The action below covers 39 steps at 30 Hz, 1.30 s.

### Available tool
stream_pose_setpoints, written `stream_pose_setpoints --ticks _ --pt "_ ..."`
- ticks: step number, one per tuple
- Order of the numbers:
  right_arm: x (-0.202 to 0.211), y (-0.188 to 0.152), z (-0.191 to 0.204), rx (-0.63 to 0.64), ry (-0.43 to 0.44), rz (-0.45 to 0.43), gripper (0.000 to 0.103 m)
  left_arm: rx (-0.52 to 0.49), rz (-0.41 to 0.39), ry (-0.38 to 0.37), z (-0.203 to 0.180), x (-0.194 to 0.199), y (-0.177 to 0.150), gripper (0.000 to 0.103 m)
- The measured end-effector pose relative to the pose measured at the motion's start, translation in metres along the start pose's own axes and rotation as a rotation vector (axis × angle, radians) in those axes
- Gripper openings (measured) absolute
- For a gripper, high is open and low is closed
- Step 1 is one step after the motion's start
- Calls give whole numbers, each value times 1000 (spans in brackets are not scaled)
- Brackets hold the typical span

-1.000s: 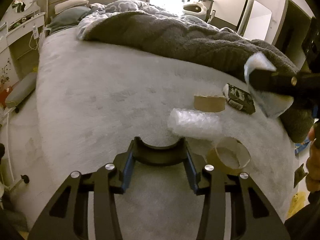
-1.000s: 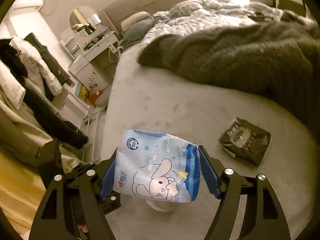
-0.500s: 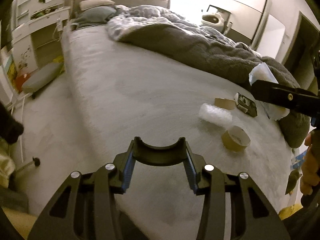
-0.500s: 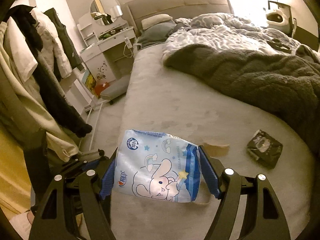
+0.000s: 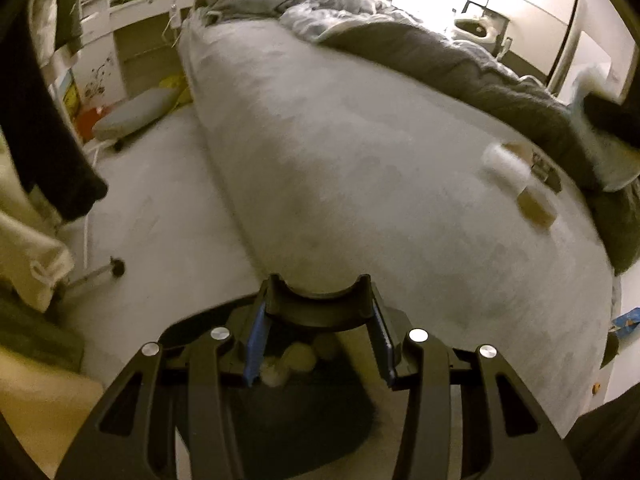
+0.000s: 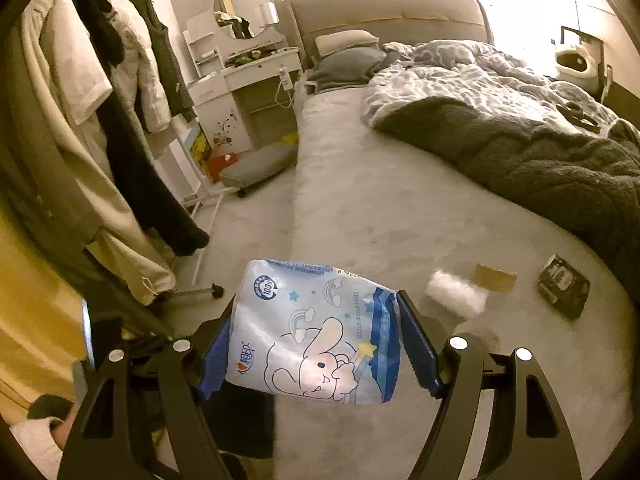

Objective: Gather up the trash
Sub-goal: 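Carry the black clip into the bin and open the left tool while the right tool holds the wipes, then lower the blue wipes pack into the black bin and open the right tool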

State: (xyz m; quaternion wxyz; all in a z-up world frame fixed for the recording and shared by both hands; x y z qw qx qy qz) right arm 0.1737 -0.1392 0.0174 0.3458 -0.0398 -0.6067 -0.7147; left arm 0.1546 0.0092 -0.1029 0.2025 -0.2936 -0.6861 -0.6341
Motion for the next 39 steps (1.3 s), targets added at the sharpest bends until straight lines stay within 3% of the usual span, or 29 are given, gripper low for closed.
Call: stream_pose_setpoints --ticks 13,24,29,35,39 --pt "23 -38 68 35 56 25 75 41 151 31 36 -5 -80 48" --pt "5 -62 99 46 76 87 75 128 303 41 59 -26 -125 49" --pt "-11 -72 105 57 70 124 75 158 330 45 73 -31 -134 57" --pt "-22 -81 110 67 59 150 75 173 322 45 87 -23 -133 71" --pt "-33 -88 109 60 51 176 75 180 294 53 97 -12 -128 74"
Point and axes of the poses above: each gripper's, at about its wrist camera, not at the fingertips, and x roughly against the way its jaws point, z to its left, y to its top, the point moved 4 cm from there along -x, roughly the way its jaws point, and after that the axes turned 14 degrees about -z, right-handed, at the moved point
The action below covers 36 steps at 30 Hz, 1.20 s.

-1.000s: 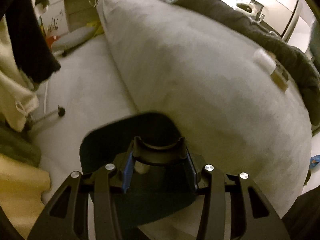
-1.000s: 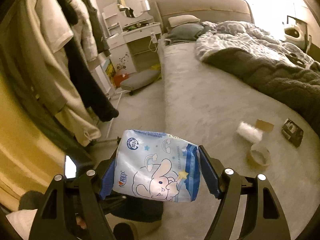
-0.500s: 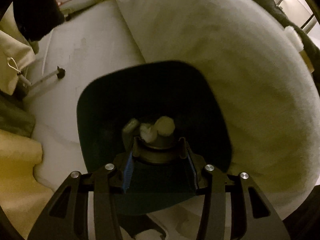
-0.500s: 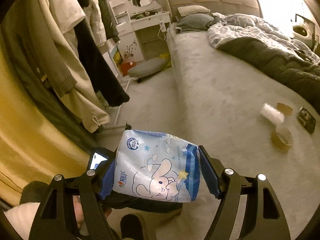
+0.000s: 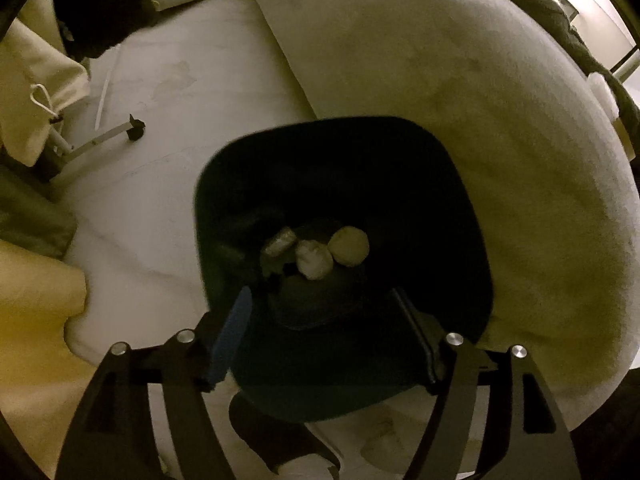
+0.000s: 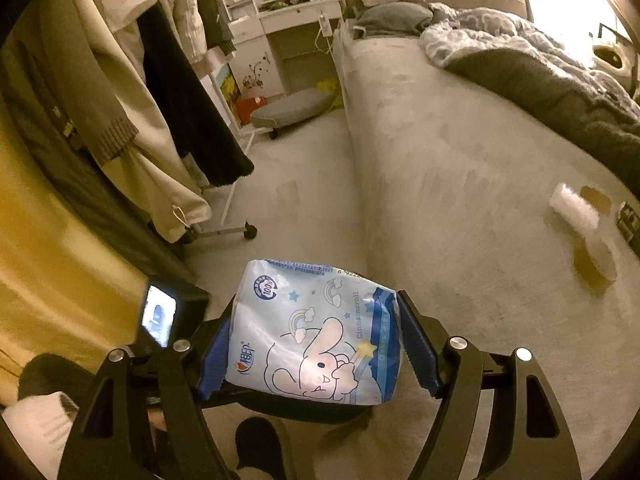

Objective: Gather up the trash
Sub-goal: 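Lower the blue wipes pack into the black bin and open the right tool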

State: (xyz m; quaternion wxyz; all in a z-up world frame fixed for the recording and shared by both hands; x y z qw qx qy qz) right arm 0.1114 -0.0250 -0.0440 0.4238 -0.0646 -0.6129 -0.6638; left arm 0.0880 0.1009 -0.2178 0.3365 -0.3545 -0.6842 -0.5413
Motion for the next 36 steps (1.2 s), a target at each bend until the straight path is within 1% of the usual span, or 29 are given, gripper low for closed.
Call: stream_pose_setpoints --ticks 4,9,12,14,18,21,26,29,31,32,36 --pt "-16 -4 5 5 -9 25 75 -6 -78 -3 8 25 12 74" --pt "-34 -7 12 6 -14 47 75 24 -189 0 28 63 32 74" --pt "-48 -12 16 13 -17 69 75 20 -249 3 36 84 41 74" --pt "-59 -19 15 22 -23 89 75 13 -276 10 37 93 45 74" --pt "-80 -32 14 12 -34 137 75 47 -346 2 47 117 57 72" --pt "-96 -43 17 27 -37 175 75 65 -386 -9 49 130 64 70" --pt "-117 -62 22 54 -37 228 75 87 -420 -30 50 143 71 60" --pt "-134 -77 22 74 -48 269 75 81 -429 -37 52 148 71 59" --pt "-143 -85 24 89 -55 292 75 62 -440 -22 52 152 72 58" --pt "-150 -91 26 105 -58 311 75 52 -446 -7 51 153 73 56" --pt "-171 -107 30 133 -65 363 75 37 -459 -3 52 159 77 54"
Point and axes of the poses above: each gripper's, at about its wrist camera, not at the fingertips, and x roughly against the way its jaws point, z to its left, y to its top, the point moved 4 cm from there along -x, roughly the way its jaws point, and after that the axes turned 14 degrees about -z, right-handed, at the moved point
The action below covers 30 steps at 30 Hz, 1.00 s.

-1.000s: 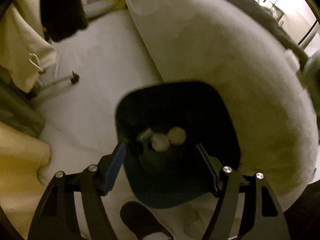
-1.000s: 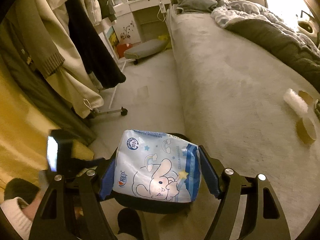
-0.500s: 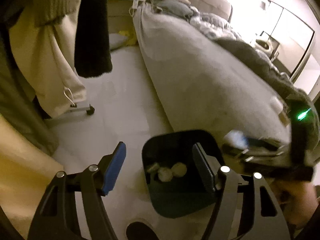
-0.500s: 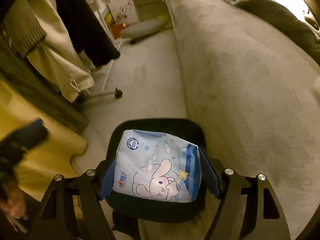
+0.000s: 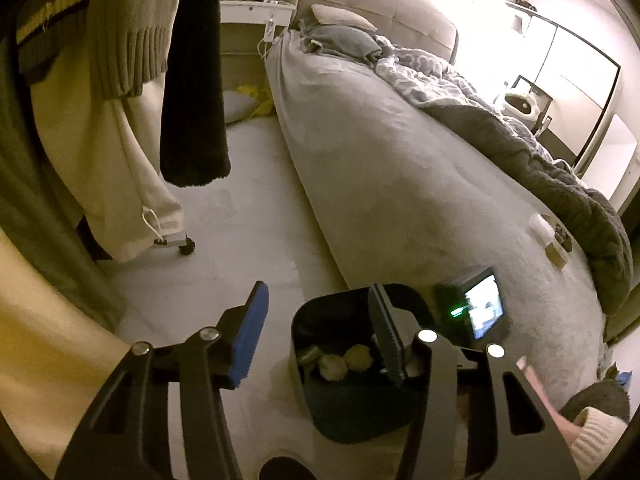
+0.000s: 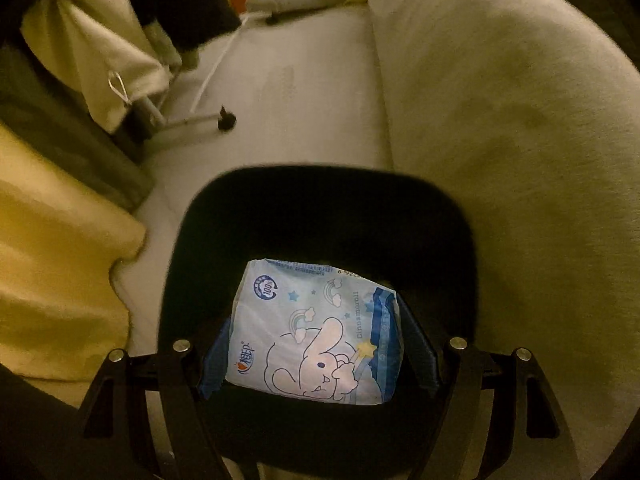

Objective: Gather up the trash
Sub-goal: 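Lower the blue wipes pack into the black bin and open the right tool, then move both open tools back to the bed toward the tape roll and tissue pack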

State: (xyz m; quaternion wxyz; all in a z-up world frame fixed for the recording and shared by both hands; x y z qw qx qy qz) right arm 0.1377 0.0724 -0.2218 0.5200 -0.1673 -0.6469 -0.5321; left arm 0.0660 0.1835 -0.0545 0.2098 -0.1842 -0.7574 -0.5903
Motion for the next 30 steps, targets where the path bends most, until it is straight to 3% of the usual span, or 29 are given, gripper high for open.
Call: stream_pose_setpoints --ticks 8,10,12,16,30 --pt "-33 -6 19 88 -17 43 76 -32 -24 -20 -9 5 10 54" --pt "-36 -7 21 96 -18 47 82 -37 -29 -28 -11 5 14 54" --pt "-34 -7 23 116 -21 35 94 -30 -33 -39 -14 5 18 55" --pt "-15 2 26 128 -4 -16 99 12 -50 -71 -25 6 32 56" --pt "86 48 -9 70 43 -241 99 -62 -165 -164 -94 28 73 66"
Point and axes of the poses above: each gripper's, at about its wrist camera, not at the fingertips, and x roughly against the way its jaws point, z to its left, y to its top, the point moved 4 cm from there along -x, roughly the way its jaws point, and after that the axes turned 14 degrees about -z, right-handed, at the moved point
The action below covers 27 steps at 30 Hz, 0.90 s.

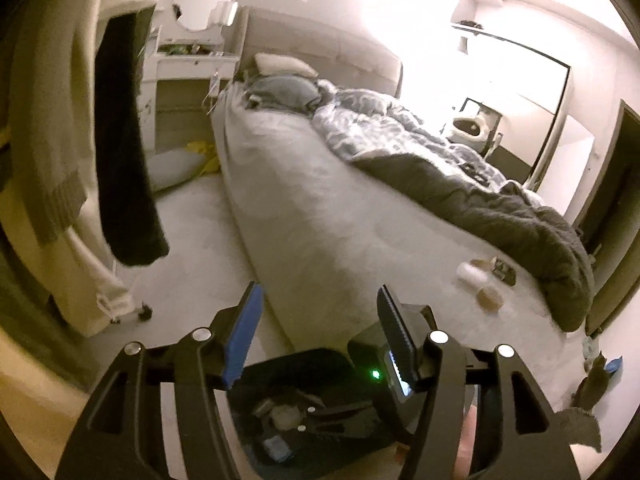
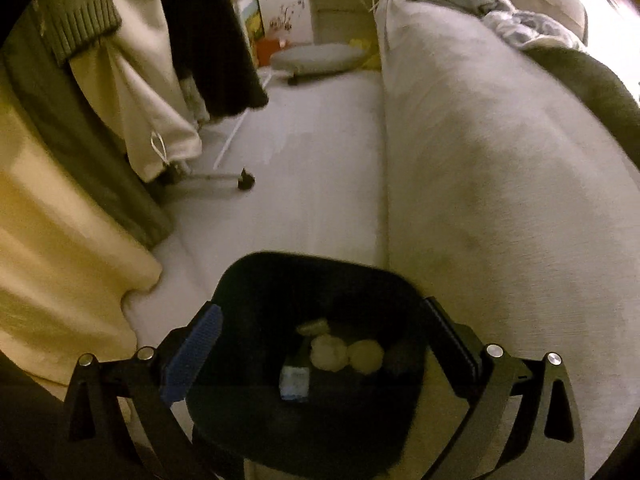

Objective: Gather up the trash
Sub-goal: 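Move both open tools back to the bed toward the tape roll and tissue pack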

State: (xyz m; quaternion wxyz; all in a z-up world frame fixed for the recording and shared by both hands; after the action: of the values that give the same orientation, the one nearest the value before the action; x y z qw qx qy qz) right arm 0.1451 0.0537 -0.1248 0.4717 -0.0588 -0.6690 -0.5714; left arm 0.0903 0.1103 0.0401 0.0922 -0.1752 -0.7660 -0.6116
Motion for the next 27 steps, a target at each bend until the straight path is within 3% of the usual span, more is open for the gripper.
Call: stream_pose_setpoints --ticks 8,11,20,27 --pt "74 33 -50 2 -74 -160 99 -37 -63 -49 -45 -5 21 81" --pt "100 38 -79 -1 -120 -203 99 -42 -53 -63 -61 -15 19 82" --pt "149 36 -170 -28 -234 -264 99 -69 -13 -127 -117 -43 7 86" --pt "166 30 -228 -83 -269 -280 99 -118 33 -148 -152 -69 -11 88"
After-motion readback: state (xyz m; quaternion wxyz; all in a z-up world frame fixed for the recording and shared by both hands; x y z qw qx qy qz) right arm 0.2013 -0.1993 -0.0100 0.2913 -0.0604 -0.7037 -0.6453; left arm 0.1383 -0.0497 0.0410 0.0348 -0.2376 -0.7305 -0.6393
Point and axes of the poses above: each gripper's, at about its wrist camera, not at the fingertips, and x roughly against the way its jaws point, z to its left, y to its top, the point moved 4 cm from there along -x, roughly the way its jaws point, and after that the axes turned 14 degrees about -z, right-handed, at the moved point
